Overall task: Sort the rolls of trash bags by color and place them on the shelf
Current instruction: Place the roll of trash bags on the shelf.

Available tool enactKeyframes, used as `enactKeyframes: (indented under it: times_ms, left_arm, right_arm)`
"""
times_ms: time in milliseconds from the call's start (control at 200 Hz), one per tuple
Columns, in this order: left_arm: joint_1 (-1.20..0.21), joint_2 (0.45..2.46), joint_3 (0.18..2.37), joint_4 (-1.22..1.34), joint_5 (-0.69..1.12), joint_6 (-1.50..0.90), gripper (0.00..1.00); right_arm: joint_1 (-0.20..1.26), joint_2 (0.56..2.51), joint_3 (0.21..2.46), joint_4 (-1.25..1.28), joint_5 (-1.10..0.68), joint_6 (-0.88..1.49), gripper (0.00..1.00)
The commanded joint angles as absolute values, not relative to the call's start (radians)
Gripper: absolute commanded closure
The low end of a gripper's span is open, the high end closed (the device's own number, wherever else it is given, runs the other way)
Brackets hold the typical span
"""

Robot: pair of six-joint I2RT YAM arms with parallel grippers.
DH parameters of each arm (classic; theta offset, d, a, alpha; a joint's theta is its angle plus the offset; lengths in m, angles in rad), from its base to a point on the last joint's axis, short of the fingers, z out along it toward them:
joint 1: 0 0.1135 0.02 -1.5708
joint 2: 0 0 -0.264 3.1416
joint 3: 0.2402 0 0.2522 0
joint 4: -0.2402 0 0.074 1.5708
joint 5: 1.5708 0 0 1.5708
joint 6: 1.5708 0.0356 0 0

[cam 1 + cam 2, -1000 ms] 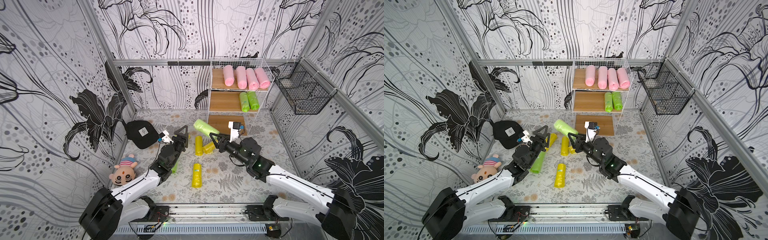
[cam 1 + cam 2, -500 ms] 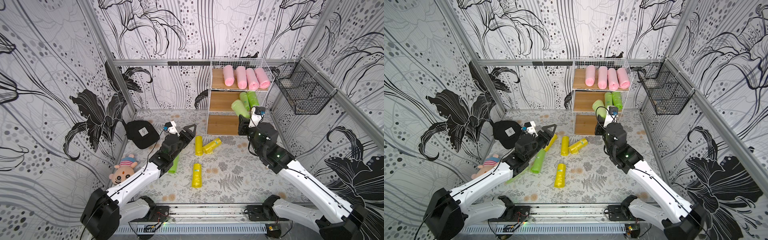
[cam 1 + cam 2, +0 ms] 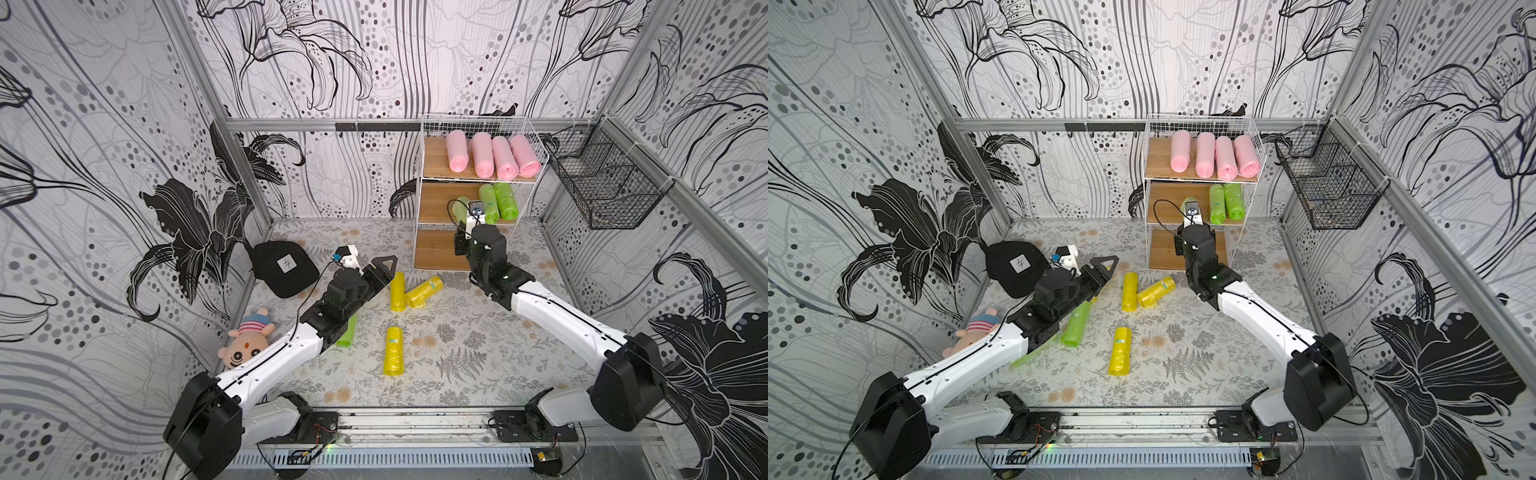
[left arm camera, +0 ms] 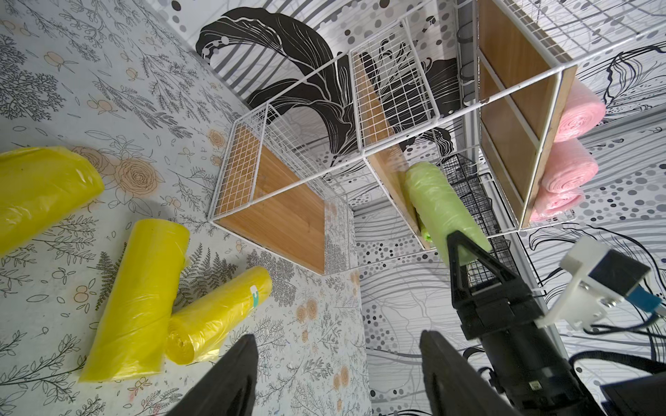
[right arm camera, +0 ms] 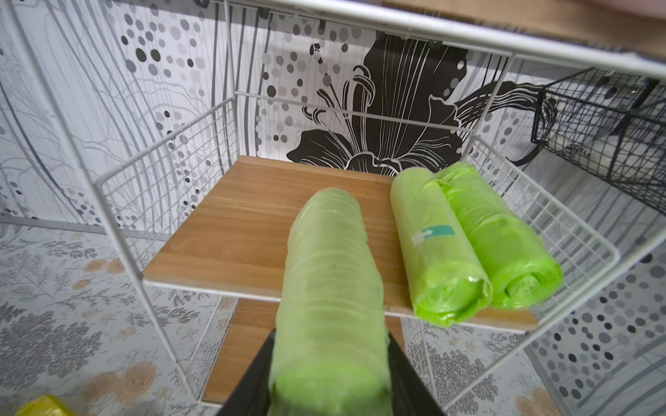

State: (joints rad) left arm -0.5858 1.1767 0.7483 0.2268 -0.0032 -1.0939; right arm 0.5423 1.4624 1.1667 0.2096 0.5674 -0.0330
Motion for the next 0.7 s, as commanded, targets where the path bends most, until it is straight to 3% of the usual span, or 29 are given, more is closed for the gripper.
enactKeyframes:
  times_ms: [0,305,696]
  left_arm:
    - [-0.577,1.149,0.753,0.229,-0.003,-1.063,0.26]
    - [-0.574,1.120,0.735,0.214,-0.020,-1.055,0.26]
    - [-0.572,1.125,0.730,0.216,-0.020,-1.060,0.26]
  right_arm:
    - [0.517,1.509,1.234,0.324,0.609,-0.092,0.68]
    - [0.453,1.658,1.337,0.332,0.631,-0.139,0.66]
    - [0.410,1.709,1.341,0.319,0.648,-0.147,0.61]
